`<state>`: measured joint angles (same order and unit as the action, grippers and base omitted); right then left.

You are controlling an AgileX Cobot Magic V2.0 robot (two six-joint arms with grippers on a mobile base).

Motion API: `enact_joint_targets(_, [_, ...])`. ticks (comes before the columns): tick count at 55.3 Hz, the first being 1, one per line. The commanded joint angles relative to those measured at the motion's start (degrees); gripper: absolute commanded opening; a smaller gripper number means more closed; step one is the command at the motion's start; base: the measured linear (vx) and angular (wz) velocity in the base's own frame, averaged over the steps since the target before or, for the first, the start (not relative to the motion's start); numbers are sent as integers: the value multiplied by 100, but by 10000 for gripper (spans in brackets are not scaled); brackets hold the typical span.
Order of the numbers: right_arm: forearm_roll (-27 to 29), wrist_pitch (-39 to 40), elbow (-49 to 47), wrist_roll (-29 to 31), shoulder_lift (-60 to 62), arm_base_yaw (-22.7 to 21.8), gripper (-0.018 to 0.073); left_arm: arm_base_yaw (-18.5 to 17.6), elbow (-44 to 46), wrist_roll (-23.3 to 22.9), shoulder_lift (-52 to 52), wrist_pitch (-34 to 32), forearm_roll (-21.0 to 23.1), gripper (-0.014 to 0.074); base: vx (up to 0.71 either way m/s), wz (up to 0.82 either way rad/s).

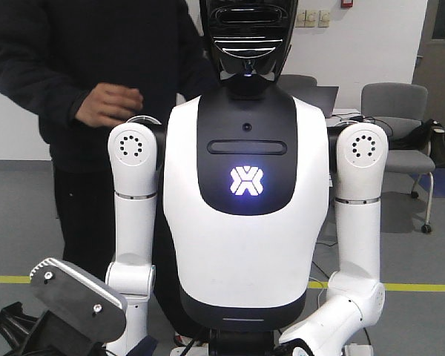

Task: Pick snacks and fruit into basket

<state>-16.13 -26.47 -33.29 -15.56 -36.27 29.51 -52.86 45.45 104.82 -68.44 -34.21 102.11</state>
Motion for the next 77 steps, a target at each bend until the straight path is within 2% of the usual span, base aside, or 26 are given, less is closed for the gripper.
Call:
enact_joint_targets(1, [-128, 461, -199, -6, 6, -26, 553, -26, 192, -4, 128, 92, -4, 516, 0, 0])
enact_joint_targets(7, [-128, 461, -199, -6, 6, -26, 553, -26, 192, -7, 128, 410, -4, 472, 0, 0])
enact_joint_targets(12, [-128, 461, -199, -6, 6, -26, 553, -26, 192, -7, 141, 647, -55, 359, 0, 0])
enact_joint_targets(13, [-128, 461, -199, -6, 6, -26, 553, -31, 192, -7, 141, 832, -181, 281, 0, 0])
enact_joint_targets(17, [-128, 461, -199, -6, 6, -26, 553, -31, 185, -112, 141, 1140, -751, 128, 0, 0])
enact_joint_targets(19, [-128, 461, -199, -6, 6, -26, 553, -31, 179, -306, 147, 1285, -1236, 34, 0, 0])
enact_joint_targets(20, [-128, 461, -199, -6, 6, -26, 553, -31, 151, -634, 195, 1327, -1617, -13, 0, 0])
enact_joint_targets(23, [-128, 455, -199, -6, 6, -26, 553, -31, 44, -1401, 279, 1248, -2431, -11, 0, 0])
enact_joint_targets(27, [-133, 455, -199, -6, 6, -26, 553, -26, -281, -3106, 559, 915, -3587, -11, 0, 0])
enact_joint_targets(28, [-133, 450, -199, -6, 6, -26, 553, -26, -442, -3624, 686, 719, -4127, -11, 0, 0])
enact_joint_targets(30, [-133, 450, -199, -6, 6, -26, 553, -26, -728, -4297, 910, 383, -4639, -11, 0, 0])
enact_joint_targets(34, [-133, 450, -199, -6, 6, -26, 553, -13, -1287, -5191, 1389, -207, -5580, -11, 0, 0])
enact_joint_targets(36, [-133, 450, -199, -6, 6, -26, 553, 16, -1645, -5488, 1611, -487, -5871, -11, 0, 0])
enact_joint_targets(39, [-133, 450, -199, -6, 6, -26, 553, 123, -2129, -5842, 1985, -664, -6036, -11, 0, 0])
enact_joint_targets(45, [-133, 450, -199, -6, 6, -26, 553, 485, -3014, -6341, 2638, -730, -6058, -11, 0, 0])
enact_joint_targets(50, [-133, 450, -199, -6, 6, -26, 553, 671, -3292, -6780, 2960, -686, -6314, -11, 0, 0])
enact_joint_targets(54, [-133, 450, -199, -6, 6, -26, 553, 807, -3308, -6887, 3088, -581, -6703, -11, 0, 0])
enact_joint_targets(57, [-133, 450, -199, -6, 6, -26, 553, 983, -3313, -6854, 3141, -460, -6811, -11, 0, 0])
enact_joint_targets(62, [-133, 450, -199, -6, 6, -26, 553, 1496, -3380, -6864, 3141, -367, -6799, -11, 0, 0])
enact_joint_targets(68, [-133, 450, -199, -6, 6, -26, 553, 2317, -3405, -6926, 3227, -438, -6752, -11, 0, 0])
enact_joint_targets(77, [-133, 450, -199, -6, 6, -26, 553, 3238, -3407, -6999, 3851, -585, -6758, -11, 0, 0])
